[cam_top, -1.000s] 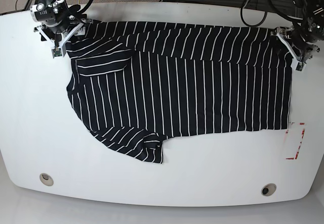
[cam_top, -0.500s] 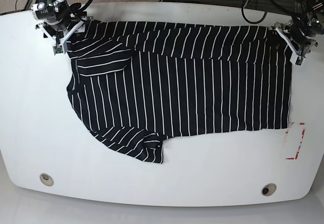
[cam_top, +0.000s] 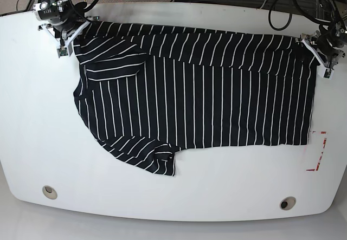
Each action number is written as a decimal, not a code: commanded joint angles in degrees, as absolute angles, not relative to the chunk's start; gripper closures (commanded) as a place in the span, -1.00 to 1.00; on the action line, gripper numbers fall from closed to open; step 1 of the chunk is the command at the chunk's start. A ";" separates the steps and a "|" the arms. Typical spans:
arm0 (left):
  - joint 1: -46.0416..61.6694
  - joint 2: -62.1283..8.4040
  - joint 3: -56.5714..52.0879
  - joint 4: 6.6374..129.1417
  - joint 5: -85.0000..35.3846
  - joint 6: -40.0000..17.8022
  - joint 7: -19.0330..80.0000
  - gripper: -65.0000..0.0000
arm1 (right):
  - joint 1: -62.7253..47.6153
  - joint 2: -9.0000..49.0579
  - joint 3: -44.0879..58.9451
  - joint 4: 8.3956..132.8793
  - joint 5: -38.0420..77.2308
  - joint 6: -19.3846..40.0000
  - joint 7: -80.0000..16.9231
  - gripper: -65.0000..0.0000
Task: Layout the t-shirt on the table in an organized manner, then fold the t-shirt properly
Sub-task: 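Pull the held edge outward with both grippers to smooth the shirt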
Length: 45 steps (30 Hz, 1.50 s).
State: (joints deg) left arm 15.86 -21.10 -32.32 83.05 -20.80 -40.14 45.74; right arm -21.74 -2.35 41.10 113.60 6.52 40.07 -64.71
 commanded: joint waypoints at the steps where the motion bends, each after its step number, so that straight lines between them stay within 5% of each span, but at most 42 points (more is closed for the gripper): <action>1: 16.04 -21.76 -32.31 83.30 -19.74 -40.00 47.52 -0.10 | -23.60 -1.54 40.92 115.38 6.81 40.00 -64.48 0.75; 12: 15.96 -21.76 -32.31 83.30 -19.74 -40.00 47.52 -0.10 | -31.78 0.31 35.65 115.65 6.81 40.00 -64.48 0.74; 21: 15.96 -21.85 -32.48 83.30 -19.74 -40.00 47.52 -0.10 | -34.68 5.41 35.38 115.47 6.90 40.00 -64.40 0.29; 31: 15.08 -23.16 -32.48 83.03 -19.82 -40.00 47.43 -0.10 | -34.77 11.82 35.30 115.38 6.99 40.00 -64.22 0.90; 36: 14.90 -23.25 -32.57 82.95 -19.74 -40.00 47.43 -0.10 | -33.19 14.37 35.30 115.30 6.90 40.00 -64.22 0.95; 40: 14.90 -23.25 -32.48 82.95 -19.74 -40.00 47.43 -0.10 | -32.84 16.13 35.30 115.30 6.90 40.00 -64.40 0.69; 45: 14.90 -23.25 -32.48 82.95 -19.74 -40.00 47.43 -0.10 | -33.27 17.89 35.30 115.56 6.90 40.00 -64.48 -0.04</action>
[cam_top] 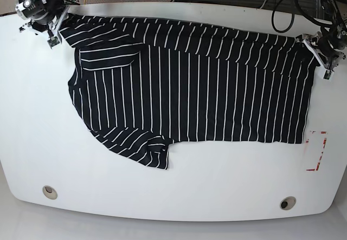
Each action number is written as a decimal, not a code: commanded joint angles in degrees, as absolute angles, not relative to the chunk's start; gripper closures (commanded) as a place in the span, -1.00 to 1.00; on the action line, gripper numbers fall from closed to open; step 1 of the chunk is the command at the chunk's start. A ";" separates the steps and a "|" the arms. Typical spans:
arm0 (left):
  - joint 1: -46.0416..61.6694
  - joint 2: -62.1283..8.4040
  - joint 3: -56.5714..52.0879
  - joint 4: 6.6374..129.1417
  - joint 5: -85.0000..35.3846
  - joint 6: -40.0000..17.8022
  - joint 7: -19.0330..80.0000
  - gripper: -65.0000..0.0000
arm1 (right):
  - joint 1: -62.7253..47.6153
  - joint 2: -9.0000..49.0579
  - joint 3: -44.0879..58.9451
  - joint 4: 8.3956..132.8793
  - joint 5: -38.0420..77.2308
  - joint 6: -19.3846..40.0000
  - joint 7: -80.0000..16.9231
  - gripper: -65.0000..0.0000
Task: Layout the t-shirt on the table in an organized manner, then fold the t-shirt properly
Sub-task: 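Pull the held edge outward with both grippers to smooth the shirt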
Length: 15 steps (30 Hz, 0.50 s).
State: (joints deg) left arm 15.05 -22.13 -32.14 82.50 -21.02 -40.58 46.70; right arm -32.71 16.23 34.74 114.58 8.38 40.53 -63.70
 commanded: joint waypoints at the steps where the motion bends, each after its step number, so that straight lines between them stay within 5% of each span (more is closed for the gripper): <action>1: 14.90 -23.25 -32.57 83.12 -19.74 -40.00 47.43 -0.10 | -33.63 18.33 35.30 115.56 6.90 40.00 -64.48 -0.22; 7: 14.90 -23.25 -32.66 84.35 -20.00 -40.00 47.78 -0.10 | -35.21 19.47 35.30 115.65 7.87 40.00 -64.57 -0.74; 15: 14.90 -23.25 -35.65 91.91 -20.09 -40.00 52.00 -0.10 | -35.21 20.79 39.08 115.65 17.36 40.00 -69.14 -0.60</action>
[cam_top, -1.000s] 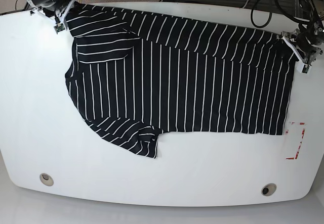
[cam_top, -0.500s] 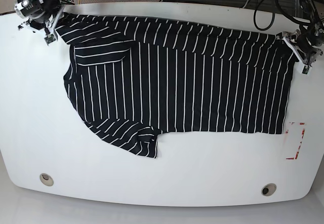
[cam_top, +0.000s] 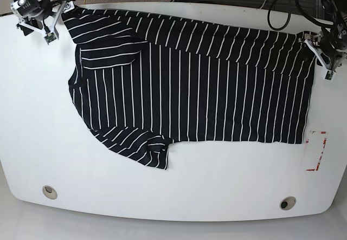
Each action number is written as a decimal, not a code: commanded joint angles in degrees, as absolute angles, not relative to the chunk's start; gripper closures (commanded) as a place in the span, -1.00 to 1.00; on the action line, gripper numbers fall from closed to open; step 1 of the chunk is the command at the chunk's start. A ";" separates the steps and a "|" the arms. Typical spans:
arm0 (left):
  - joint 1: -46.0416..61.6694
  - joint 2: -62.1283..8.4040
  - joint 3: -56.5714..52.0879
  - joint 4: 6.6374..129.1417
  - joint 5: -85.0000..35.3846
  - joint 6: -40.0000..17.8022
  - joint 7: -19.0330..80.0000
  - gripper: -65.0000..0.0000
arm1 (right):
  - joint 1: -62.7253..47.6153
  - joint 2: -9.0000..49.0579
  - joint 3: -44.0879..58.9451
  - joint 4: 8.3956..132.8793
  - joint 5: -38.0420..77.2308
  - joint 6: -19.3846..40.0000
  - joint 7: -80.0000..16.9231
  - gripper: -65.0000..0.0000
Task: Layout the t-shirt on the table in an organized manner, then fold the t-shirt properly
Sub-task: 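Pull the held edge outward with both grippers to smooth the shirt, then release the edge and move both grippers along the shirt's sides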
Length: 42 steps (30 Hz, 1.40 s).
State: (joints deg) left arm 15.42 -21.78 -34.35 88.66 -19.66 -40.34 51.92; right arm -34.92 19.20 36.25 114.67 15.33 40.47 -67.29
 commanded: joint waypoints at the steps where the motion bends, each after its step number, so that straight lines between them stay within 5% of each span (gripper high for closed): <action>1: 14.81 -23.25 -36.18 92.88 -20.09 -40.00 52.70 -0.11 | -35.03 20.97 39.60 115.65 19.12 40.00 -69.85 -0.58; 15: 9.98 -22.81 -37.93 104.57 -20.18 -40.00 60.70 -0.11 | -32.04 18.42 41.19 115.65 42.86 40.00 -76.44 -0.55; 35: 10.33 -17.10 -37.14 105.89 -19.82 -40.00 60.70 -0.10 | -18.95 8.75 41.45 115.30 44.26 40.00 -76.35 -0.54; 39: 12.26 -14.37 -37.05 105.89 -19.74 -40.00 60.62 0.08 | -16.48 7.16 41.10 115.30 44.26 40.00 -76.26 -0.40; 42: 12.88 -12.88 -37.32 105.45 -19.56 -40.00 60.53 0.41 | -15.25 6.29 41.10 115.21 43.30 40.00 -76.18 -0.07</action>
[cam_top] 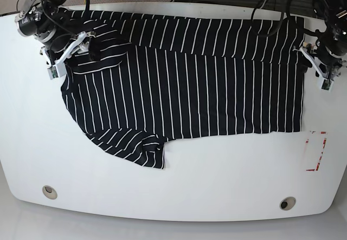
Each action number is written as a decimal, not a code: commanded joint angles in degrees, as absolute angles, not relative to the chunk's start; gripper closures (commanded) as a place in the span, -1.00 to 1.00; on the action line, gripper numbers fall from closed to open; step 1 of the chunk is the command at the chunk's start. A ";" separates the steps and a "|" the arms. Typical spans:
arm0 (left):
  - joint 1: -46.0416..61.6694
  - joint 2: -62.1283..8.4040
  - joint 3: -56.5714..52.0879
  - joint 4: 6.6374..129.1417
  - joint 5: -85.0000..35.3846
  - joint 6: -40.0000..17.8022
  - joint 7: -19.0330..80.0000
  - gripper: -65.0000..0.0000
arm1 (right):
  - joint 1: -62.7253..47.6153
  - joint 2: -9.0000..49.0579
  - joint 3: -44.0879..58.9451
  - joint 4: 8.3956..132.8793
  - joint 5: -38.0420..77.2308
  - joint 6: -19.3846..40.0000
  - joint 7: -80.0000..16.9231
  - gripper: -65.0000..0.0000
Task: Layout the t-shirt on the table in an organized manner, then fold the t-shirt properly
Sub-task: 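Release the edge and move both grippers along the shirt's sides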
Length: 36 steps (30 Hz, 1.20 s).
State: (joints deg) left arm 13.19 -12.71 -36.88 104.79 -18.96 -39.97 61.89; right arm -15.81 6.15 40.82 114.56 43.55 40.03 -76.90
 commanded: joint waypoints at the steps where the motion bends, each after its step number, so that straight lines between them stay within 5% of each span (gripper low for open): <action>1: 13.14 -12.53 -37.32 105.36 -19.03 -40.00 60.53 0.50 | -14.81 6.02 41.10 115.21 42.42 40.00 -76.18 0.04; 3: 13.49 -11.47 -37.23 105.36 -16.48 -40.00 60.53 0.70 | -13.93 5.67 41.10 115.12 39.43 40.00 -76.18 0.32; 8: 13.49 -9.10 -37.05 104.22 -10.51 -40.00 59.91 0.75 | -12.88 4.53 38.90 113.80 30.46 40.00 -75.74 0.71; 19: 13.23 -13.14 -28.88 92.97 -9.89 -40.00 52.70 0.75 | -12.97 4.53 32.31 104.84 17.80 40.00 -64.13 0.65; 36: 4.70 -14.64 -27.30 82.77 -9.89 -40.00 52.26 0.74 | -7.52 12.00 32.04 86.29 17.71 40.00 -53.23 0.64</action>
